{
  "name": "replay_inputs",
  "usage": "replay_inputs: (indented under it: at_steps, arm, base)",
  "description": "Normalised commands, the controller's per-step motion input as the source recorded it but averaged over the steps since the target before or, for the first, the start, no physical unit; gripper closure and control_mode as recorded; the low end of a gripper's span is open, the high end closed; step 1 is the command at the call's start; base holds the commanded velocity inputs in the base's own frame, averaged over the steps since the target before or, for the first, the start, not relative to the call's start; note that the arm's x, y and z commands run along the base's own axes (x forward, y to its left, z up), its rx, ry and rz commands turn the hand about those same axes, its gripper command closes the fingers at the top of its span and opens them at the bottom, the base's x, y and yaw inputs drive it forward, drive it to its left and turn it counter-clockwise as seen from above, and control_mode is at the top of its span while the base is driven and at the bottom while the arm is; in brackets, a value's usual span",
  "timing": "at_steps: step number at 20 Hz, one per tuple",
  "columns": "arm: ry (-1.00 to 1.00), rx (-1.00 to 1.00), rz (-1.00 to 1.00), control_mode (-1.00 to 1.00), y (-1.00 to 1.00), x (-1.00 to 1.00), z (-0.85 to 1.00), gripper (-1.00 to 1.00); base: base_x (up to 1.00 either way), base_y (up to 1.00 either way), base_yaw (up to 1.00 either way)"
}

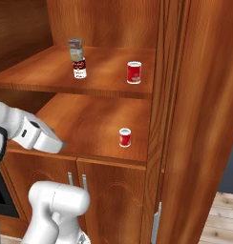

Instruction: Stack two cans on top of the other two cans in the cabinet.

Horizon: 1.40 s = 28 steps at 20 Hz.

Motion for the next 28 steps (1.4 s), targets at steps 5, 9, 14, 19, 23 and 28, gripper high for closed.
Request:
replay_inputs:
  at_steps: [5,9,14,19,23,28]
  arm:
    - [-0.10,-0.17,0.00,-1.00,-0.06,0.17,-0.67,-1.00]
    - [-0.14,-0.15,-0.05,-1.00,0.00,0.17,-0.63,-1.00]
    - [-0.18,-0.09,-0.12,-1.00,-0.01,0.21,-0.55,-1.00]
    - [-0.28,-0.03,0.03,-1.00,-0.16,0.15,-0.51,-1.00]
    - [-0.19,-0.05,0.02,-1.00,-0.25,0.19,-0.47,-1.00]
    - [-0.11,-0.07,0.02,-1.00,-0.27,0.11,-0.42,-1.00]
  base:
    - [0.00,0.00,0.00]
    - [0.00,0.00,0.00]
    - [0.00,0.00,0.00]
    - [0.00,0.00,0.00]
    - [0.00,0.00,0.00]
    - [0.00,0.00,0.00]
